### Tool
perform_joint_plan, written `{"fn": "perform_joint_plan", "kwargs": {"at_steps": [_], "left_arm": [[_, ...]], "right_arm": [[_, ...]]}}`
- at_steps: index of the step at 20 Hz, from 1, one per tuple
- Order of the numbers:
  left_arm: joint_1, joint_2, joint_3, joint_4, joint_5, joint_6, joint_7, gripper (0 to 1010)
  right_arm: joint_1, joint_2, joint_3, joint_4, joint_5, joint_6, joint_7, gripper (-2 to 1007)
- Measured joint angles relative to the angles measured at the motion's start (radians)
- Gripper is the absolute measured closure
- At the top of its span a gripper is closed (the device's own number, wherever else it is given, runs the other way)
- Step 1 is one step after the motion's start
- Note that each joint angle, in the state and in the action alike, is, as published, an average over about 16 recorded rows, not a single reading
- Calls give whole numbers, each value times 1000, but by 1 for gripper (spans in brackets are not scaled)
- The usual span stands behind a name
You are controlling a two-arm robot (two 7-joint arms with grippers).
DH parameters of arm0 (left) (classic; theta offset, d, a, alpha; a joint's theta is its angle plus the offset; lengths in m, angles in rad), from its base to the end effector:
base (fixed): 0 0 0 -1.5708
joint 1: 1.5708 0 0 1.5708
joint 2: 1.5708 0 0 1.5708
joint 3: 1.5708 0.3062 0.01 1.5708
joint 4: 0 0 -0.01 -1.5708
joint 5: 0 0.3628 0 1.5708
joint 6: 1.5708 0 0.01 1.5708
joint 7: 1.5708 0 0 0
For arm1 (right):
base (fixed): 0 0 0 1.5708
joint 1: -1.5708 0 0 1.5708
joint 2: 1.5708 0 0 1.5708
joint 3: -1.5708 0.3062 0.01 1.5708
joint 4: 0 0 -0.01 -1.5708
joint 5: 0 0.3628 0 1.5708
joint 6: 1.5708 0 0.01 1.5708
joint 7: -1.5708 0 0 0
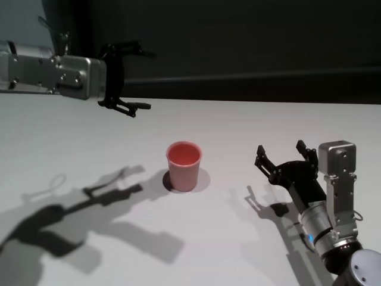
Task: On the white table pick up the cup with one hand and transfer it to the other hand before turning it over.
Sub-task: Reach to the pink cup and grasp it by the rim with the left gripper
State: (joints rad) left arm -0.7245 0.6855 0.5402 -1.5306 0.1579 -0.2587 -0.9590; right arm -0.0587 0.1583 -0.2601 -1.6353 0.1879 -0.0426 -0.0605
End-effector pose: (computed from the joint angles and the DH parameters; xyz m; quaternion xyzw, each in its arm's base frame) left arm 0.4962 0.0557 -0.0669 0.3248 -0.4551 0.0990 0.8232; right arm 0.3513 0.0511 -0.3248 0.0184 0.0178 -0.6310 0.7753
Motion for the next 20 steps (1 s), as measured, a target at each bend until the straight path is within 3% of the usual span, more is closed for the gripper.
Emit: {"fn": "perform_joint_plan", "kwargs": {"at_steps": [11, 20], "left_arm": [[-121, -35, 141, 53, 83, -48, -119, 7], [-176, -57, 217, 89, 157, -84, -141, 7]], "right_arm": [[0, 0, 0, 0, 0, 0, 0, 5], [0, 0, 0, 0, 0, 0, 0, 5]]}}
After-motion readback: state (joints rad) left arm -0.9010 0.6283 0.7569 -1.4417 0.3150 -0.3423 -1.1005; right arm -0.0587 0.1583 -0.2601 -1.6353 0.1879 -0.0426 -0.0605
